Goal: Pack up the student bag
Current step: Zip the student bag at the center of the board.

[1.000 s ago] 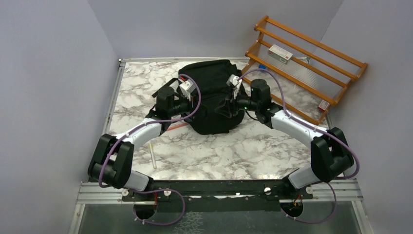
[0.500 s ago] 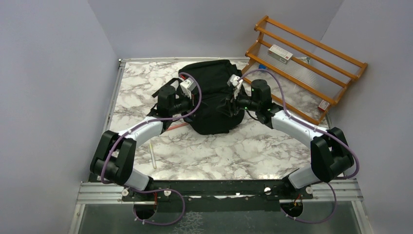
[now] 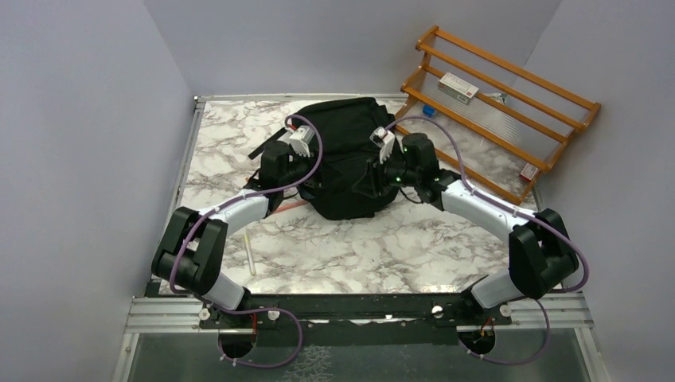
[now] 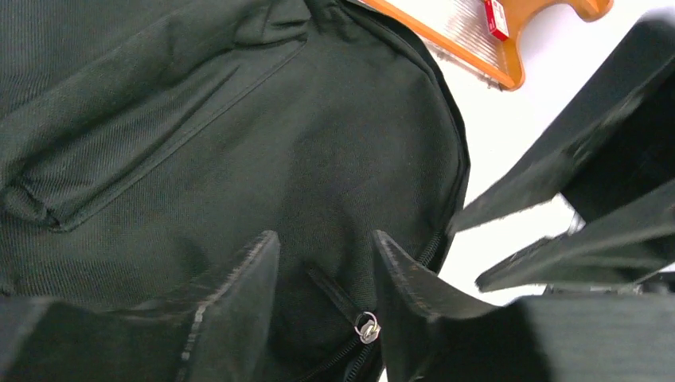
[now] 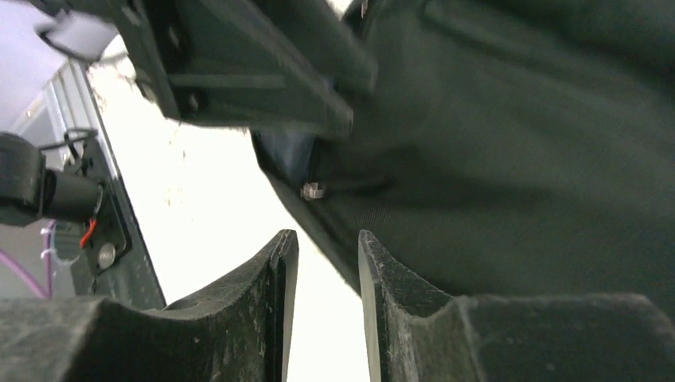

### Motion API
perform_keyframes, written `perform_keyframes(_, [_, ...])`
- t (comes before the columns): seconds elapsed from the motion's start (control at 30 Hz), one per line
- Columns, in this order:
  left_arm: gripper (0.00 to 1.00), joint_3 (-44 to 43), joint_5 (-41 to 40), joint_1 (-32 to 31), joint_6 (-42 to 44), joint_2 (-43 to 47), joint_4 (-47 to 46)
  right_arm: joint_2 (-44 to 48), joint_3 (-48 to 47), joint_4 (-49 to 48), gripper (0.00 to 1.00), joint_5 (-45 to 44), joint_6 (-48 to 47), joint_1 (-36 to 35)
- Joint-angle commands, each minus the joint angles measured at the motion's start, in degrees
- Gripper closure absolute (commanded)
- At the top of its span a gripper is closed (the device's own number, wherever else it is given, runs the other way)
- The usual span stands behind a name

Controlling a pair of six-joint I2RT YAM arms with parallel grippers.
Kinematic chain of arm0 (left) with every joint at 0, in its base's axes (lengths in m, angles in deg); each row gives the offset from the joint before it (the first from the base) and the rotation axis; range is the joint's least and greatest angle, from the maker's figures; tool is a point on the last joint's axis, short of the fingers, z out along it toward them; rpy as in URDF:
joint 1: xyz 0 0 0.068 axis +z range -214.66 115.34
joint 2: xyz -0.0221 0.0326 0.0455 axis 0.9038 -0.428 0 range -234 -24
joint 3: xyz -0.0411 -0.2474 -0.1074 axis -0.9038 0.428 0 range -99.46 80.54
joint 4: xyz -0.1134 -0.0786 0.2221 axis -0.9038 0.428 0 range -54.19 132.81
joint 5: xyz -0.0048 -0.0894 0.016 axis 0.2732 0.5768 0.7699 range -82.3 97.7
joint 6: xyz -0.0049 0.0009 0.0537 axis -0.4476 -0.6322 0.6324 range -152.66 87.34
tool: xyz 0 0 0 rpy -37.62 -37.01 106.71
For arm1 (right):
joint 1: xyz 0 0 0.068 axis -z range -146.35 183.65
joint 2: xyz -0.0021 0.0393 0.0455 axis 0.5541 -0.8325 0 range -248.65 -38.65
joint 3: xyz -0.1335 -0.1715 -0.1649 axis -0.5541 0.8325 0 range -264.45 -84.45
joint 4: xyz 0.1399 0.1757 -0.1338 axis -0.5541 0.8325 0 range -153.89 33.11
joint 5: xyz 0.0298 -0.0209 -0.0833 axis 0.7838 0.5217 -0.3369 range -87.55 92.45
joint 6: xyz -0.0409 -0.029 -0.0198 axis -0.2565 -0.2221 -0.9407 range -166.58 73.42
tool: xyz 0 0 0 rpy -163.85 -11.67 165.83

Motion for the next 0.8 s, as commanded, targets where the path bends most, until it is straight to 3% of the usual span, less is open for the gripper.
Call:
perform_keyframes(0.0, [0.48, 0.0, -4.0, -0.2, -6.7, -0.4, 1.2, 1.5, 6.0, 3.1, 0.62, -4.0, 5.2, -2.2])
perform_keyframes(0.13, [0.47, 0.0, -3.8, -0.2, -9.0, -0.7, 1.6, 1.1, 10.7, 3.2, 0.63, -7.7, 5.5, -4.0])
perform_keyframes(0.4, [0.46, 0.8, -4.8, -1.5, -7.4, 0.3, 2.9, 1.1, 21.1, -6.0, 0.64, -11.7, 11.0, -4.3])
perform_keyframes(0.77, [0.48, 0.1, -14.7, -8.4, -5.8, -0.7, 13.3, -4.4, 22.1, -13.7, 0.63, -11.9, 15.0, -4.3])
